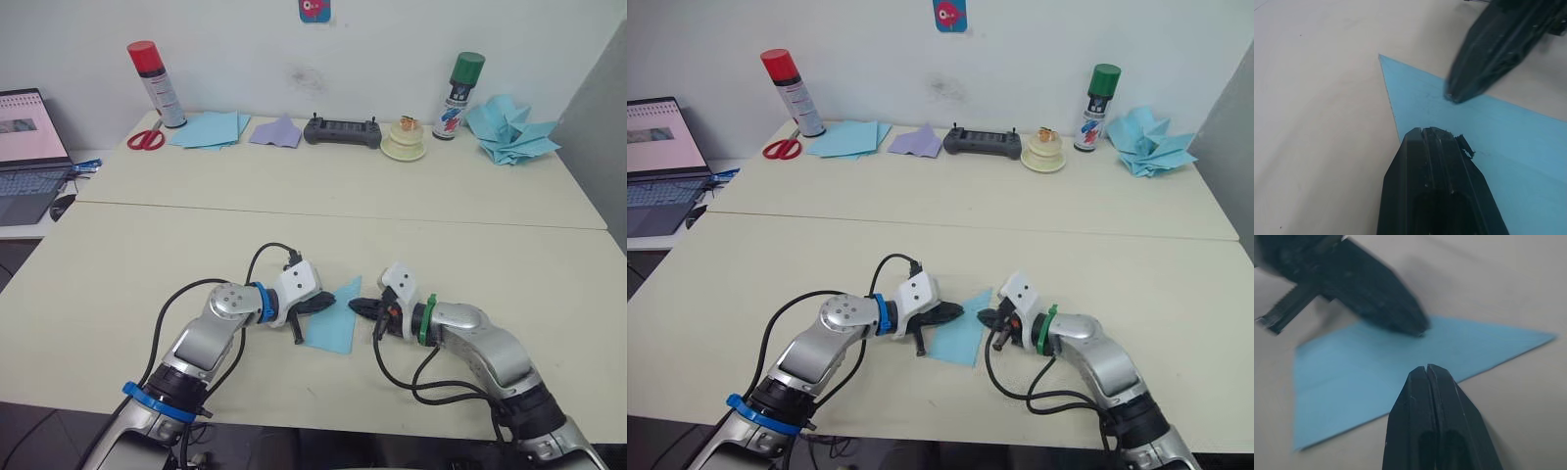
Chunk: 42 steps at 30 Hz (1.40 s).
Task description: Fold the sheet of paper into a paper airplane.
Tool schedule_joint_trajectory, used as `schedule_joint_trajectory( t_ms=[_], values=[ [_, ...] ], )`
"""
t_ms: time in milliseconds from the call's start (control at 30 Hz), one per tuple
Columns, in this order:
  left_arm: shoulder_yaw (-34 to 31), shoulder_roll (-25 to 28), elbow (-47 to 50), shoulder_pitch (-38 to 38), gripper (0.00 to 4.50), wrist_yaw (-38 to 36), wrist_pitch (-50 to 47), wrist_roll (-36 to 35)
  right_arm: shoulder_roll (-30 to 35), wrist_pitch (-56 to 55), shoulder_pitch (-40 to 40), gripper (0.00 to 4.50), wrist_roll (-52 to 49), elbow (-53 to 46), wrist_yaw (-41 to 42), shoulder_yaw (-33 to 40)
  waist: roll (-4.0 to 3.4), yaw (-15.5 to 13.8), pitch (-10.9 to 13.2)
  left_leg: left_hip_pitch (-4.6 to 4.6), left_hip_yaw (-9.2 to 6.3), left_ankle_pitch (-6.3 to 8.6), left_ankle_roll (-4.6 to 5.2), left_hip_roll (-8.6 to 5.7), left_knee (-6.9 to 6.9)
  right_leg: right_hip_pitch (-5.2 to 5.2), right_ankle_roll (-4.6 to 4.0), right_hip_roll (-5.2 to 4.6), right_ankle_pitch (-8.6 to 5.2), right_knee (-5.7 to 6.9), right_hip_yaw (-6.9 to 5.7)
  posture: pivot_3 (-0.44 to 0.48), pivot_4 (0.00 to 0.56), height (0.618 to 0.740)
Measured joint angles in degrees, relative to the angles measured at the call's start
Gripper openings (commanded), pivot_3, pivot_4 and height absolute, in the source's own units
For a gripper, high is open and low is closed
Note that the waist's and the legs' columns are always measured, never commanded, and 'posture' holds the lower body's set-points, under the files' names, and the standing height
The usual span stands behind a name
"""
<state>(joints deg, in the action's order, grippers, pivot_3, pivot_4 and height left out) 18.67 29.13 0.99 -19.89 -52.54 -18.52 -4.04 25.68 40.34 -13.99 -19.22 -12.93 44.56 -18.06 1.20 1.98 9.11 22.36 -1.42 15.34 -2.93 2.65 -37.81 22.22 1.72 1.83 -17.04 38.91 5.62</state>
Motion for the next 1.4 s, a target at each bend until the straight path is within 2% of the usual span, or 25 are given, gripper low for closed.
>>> schedule_joint_trajectory(
  t_ms=[433,600,700,967,1267,1400],
  values=[
    [0.0,0.3,0.6,0.4,0.0,0.4,0.0,0.0,4.2,7.4,0.3,0.01,-6.2,-3.3,7.7,-0.3,0.06,0.1,0.0,-0.01,-0.02,0.01,0.0,0.01,0.03,0.0,-0.03,0.01,-0.04,-0.02,-0.05,0.0,0.15,0.74],
    [-0.3,0.0,0.3,0.4,0.0,0.4,-0.1,-0.3,-0.7,7.1,-0.7,0.01,-7.9,-1.6,4.9,3.6,0.01,0.1,0.1,0.01,-0.02,0.0,0.0,0.01,0.02,0.03,-0.02,0.01,-0.04,0.01,-0.03,0.0,0.15,0.74],
    [-1.2,-0.8,0.3,0.6,0.0,0.3,-1.5,-1.9,-2.3,5.1,-2.7,0.01,-5.7,0.6,1.4,3.5,0.01,0.1,0.1,0.04,-0.01,0.0,0.0,0.0,0.01,0.05,-0.01,0.01,-0.03,0.0,-0.03,0.0,0.15,0.74],
    [-4.2,-0.5,0.6,0.6,0.0,-0.9,-7.0,-6.5,-1.1,-0.3,-3.0,0.01,0.0,2.9,0.5,-0.1,-0.01,0.2,0.1,0.12,-0.03,0.0,0.0,0.02,0.02,0.1,-0.02,0.01,-0.04,-0.02,-0.06,0.0,0.15,0.74],
    [-8.4,5.4,0.6,2.0,0.0,-3.1,-7.3,-9.0,-1.2,-0.7,-2.9,0.01,0.1,3.1,0.6,-0.1,0.0,0.5,0.2,0.14,-0.04,0.0,0.0,0.02,0.02,0.11,-0.03,0.01,-0.04,-0.02,-0.06,0.0,0.15,0.74],
    [-8.5,6.8,-1.4,1.5,1.02,-5.4,-4.1,-8.8,-1.3,-0.9,-3.1,0.0,0.1,3.4,0.9,-0.1,0.0,0.6,0.2,0.14,-0.04,0.0,0.0,0.02,0.02,0.13,-0.03,0.01,-0.04,-0.01,-0.07,0.0,0.15,0.74]
  ],
)
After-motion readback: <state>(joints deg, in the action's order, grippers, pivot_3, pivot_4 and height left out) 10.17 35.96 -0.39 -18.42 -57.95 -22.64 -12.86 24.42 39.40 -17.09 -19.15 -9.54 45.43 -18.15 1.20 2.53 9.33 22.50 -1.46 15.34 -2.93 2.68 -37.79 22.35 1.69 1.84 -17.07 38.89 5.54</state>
